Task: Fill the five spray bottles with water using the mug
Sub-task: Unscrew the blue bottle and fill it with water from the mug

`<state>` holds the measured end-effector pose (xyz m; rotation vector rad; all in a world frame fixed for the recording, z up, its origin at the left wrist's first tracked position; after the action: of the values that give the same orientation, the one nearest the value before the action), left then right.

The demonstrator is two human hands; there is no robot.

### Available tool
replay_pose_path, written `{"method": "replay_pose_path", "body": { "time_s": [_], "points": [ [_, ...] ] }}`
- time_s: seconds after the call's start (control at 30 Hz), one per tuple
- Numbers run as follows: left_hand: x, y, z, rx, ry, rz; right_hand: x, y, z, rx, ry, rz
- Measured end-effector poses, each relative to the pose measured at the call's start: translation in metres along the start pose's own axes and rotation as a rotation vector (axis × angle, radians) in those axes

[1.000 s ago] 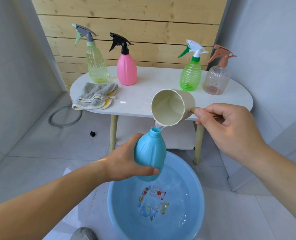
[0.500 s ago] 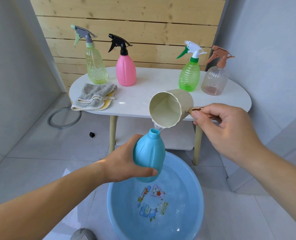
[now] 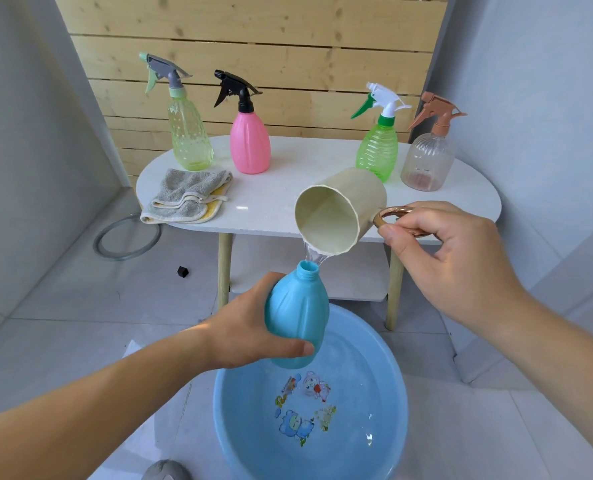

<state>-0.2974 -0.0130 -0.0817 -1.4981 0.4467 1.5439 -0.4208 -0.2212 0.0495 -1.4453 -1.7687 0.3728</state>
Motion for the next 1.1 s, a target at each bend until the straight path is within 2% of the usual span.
{"method": "replay_pose_path", "body": {
  "time_s": [0.73,1.0,1.1],
  "points": [
    [-0.003,0.003,0.002,0.009,-0.015,-0.021,0.013,-0.006,0.002,-0.128,-0.269,0.175],
    [-0.002,0.003,0.003,0.01,-0.016,-0.02,0.02,-0.004,0.006,-0.143,-0.493,0.25],
    [-0.002,0.002,0.003,0.0,-0.017,-0.013,0.017,0.003,0.008,-0.131,-0.431,0.233]
  ]
}}
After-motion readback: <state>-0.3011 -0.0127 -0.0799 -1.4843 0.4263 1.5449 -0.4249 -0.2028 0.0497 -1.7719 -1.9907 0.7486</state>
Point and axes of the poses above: each hand's wrist, its own z-axis away from the middle knuckle, its own y-axis out of the palm, x = y × z, the point moved 5 cm from there along -z, towards the middle knuckle, and after that the axes turned 11 degrees about z, right-handed, at the moved point
